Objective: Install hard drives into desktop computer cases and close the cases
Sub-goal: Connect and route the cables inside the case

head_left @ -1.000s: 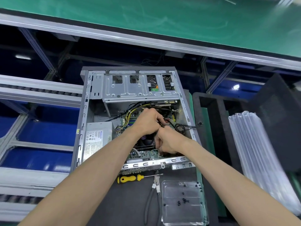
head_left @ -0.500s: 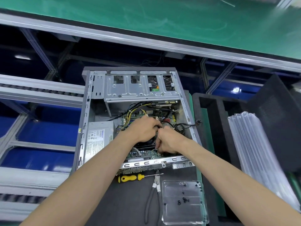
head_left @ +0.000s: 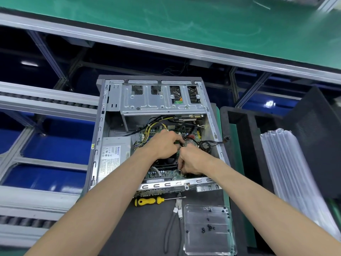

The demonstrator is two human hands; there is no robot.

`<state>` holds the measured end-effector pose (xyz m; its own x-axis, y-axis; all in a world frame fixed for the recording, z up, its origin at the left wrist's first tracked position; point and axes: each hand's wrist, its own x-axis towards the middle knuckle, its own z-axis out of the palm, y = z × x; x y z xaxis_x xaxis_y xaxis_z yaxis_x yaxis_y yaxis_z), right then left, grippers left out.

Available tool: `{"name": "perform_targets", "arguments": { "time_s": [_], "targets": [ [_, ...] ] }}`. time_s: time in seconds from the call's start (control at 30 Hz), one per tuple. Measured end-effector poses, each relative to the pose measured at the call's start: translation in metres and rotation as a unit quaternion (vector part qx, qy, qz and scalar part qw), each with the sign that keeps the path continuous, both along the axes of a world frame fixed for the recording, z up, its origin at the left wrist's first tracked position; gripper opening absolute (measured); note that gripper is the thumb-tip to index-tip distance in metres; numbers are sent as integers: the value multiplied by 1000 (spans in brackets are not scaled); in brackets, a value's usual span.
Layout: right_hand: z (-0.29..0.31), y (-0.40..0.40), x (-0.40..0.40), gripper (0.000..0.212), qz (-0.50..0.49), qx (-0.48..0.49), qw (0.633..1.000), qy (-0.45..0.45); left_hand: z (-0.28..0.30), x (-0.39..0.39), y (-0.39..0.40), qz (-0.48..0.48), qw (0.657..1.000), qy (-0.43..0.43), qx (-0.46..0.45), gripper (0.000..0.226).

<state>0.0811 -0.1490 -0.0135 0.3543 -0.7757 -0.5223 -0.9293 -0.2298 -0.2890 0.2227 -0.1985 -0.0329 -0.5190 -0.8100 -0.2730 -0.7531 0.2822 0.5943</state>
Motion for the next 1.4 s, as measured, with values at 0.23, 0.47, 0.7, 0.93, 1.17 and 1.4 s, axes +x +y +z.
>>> {"name": "perform_targets", "arguments": {
  "time_s": [0.23,0.47,0.7,0.93,1.17,1.4],
  "targets": [
    [4,0,3,21,8,14,1000,15,0,-1,0,-1,1000,-4,6,32],
    [0,-1,1,24,-3,25,999,20,1,-1,0,1,1000,-8,9,33],
    [-9,-2,-1,22,-22,16,1000,10,3,-1,0,0,1000,-10,11,34],
    [-10,-2,-1,23,-8,17,1000,20,2,-1,0,0,1000,-11,10,32],
    [-14,-3,-2,19,-18,18,1000,3,2,-2,0,0,1000,-10,8,32],
    [-18,-5,-4,13,-12,26,1000,-2,5,-2,1,-4,1000,-13,5,33]
  ]
}}
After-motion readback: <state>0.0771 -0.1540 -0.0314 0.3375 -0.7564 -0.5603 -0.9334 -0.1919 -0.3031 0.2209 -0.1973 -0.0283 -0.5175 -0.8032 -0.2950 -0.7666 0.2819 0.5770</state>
